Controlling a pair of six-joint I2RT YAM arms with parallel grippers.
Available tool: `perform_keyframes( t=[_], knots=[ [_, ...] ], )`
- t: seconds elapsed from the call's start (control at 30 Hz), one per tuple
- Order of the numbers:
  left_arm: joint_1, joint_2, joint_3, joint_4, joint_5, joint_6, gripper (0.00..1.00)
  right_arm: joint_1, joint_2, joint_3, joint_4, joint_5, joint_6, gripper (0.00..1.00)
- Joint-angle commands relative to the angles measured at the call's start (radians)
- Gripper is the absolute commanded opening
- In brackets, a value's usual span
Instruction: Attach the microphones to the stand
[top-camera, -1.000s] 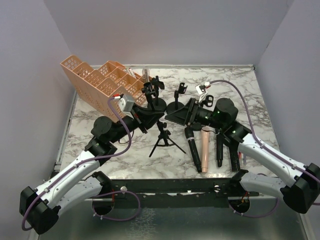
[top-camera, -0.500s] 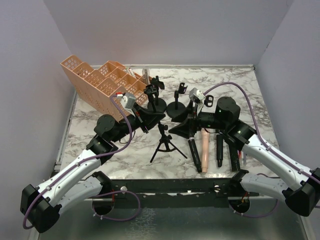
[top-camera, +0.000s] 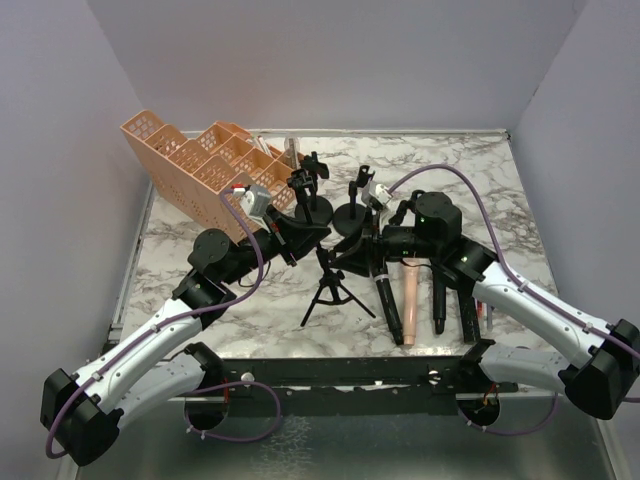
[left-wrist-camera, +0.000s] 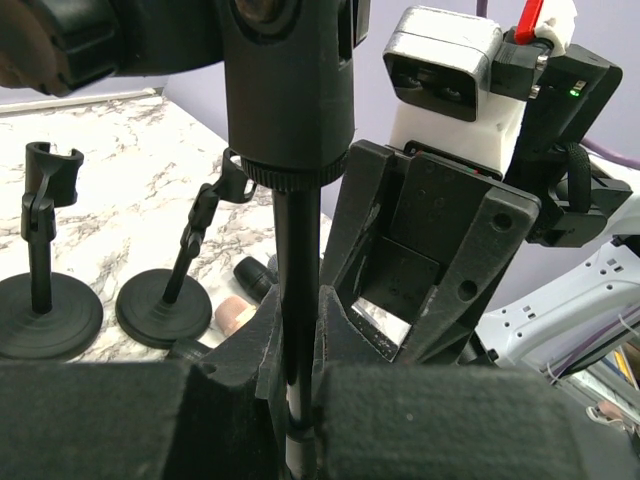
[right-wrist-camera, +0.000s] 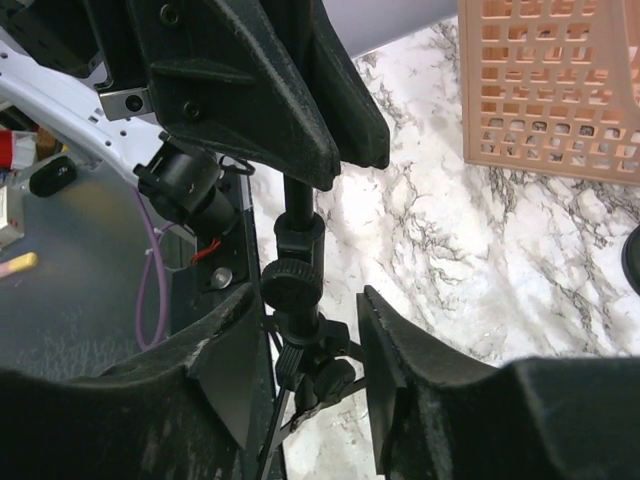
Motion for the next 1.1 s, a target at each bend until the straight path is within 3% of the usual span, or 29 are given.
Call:
perform_keyframes(
  t=[0.0, 0.13, 0.27, 0.37, 0.53, 0.7, 0.8, 0.83, 0.97, 1.03, 1.07],
  knots=[
    [0.001, -0.022, 0.002, 0.050, -0.008, -0.013, 0.00, 0.009, 0.006, 0.018, 0.063, 0.040, 0.051, 0.44],
    [0.001, -0.018, 0.000, 0.048, -0.010, -0.013, 0.00, 0.011, 0.006, -0.004, 0.122, 0.054, 0.111, 0.38],
    [0.001, -0.017, -0.003, 0.048, -0.011, -0.013, 0.00, 0.011, 0.012, -0.021, 0.164, 0.145, 0.223, 0.13],
    [0.000, -0.021, -0.007, 0.048, -0.021, -0.008, 0.00, 0.011, 0.041, -0.014, 0.164, 0.185, 0.343, 0.02],
    [0.001, -0.043, -0.021, 0.048, -0.062, 0.018, 0.00, 0.011, 0.054, -0.011, 0.101, 0.370, 0.612, 0.01],
    [0.001, -0.073, -0.039, 0.048, -0.131, 0.068, 0.00, 0.011, 0.076, 0.038, -0.154, 0.571, 0.991, 0.01],
    [0.000, -0.080, -0.045, 0.048, -0.167, 0.086, 0.00, 0.011, 0.047, -0.030, -0.073, 0.553, 1.139, 0.01],
    [0.000, -0.083, -0.047, 0.048, -0.174, 0.086, 0.00, 0.011, 0.033, -0.053, -0.007, 0.544, 1.149, 0.03],
    [0.001, -0.077, -0.041, 0.039, -0.163, 0.087, 0.00, 0.011, -0.009, -0.050, 0.108, 0.536, 0.974, 0.46],
    [0.001, -0.073, -0.036, 0.029, -0.158, 0.080, 0.00, 0.011, -0.036, -0.052, 0.155, 0.509, 0.826, 0.58],
    [0.001, -0.073, -0.033, 0.025, -0.155, 0.077, 0.00, 0.011, -0.047, -0.059, 0.194, 0.466, 0.743, 0.60]
  ],
)
